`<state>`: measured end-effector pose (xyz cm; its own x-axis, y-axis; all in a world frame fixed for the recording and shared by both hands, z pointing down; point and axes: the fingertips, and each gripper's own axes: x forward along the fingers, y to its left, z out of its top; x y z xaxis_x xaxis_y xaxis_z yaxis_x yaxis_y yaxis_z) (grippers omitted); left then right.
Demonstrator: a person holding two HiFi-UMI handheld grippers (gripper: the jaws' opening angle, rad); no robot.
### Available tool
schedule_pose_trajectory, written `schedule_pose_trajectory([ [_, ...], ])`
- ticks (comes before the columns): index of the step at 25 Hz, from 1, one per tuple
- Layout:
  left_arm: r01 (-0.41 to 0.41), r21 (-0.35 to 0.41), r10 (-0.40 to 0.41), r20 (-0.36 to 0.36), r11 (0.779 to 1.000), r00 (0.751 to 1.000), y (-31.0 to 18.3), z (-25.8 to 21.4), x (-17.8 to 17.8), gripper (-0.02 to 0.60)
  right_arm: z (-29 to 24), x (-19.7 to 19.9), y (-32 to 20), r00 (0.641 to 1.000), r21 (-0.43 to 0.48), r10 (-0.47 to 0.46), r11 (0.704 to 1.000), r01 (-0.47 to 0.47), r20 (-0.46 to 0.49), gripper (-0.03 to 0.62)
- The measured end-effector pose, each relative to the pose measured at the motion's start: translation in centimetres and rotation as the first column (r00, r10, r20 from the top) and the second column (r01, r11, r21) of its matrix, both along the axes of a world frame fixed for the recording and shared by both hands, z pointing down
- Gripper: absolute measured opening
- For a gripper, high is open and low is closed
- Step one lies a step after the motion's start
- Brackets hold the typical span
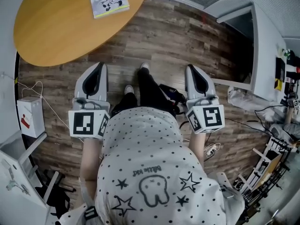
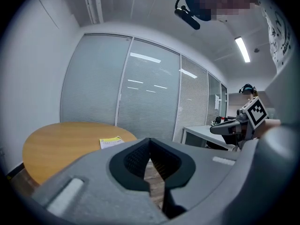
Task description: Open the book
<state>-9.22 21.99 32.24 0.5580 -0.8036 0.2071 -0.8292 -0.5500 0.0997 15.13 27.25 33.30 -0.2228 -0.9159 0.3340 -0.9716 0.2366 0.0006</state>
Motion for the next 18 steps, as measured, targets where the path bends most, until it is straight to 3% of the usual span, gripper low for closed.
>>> schedule_pose_trajectory([
  [5, 0.043, 0.007, -0.043, 0.005, 0.999, 0.999, -1.9, 0.2, 0.8, 0.006, 0.7, 0.8, -3.2, 0.999, 0.000, -0.043, 0.999, 0.043, 0.021, 0.004],
  [10, 0.143, 0.021, -0.143, 0.005, 0.990, 0.990, -5.7, 0.5, 1.1, 0.006, 0.8, 1.8, -9.3, 0.991, 0.027, -0.129, 0.991, 0.127, 0.048, 0.004],
  [18, 0.236, 0.058, -0.237, 0.009, 0.970, 0.972, -12.7, -1.5, 4.6, 0.006, 0.6, 4.0, -18.4, 0.964, 0.028, -0.259, 0.966, 0.257, 0.059, 0.003],
])
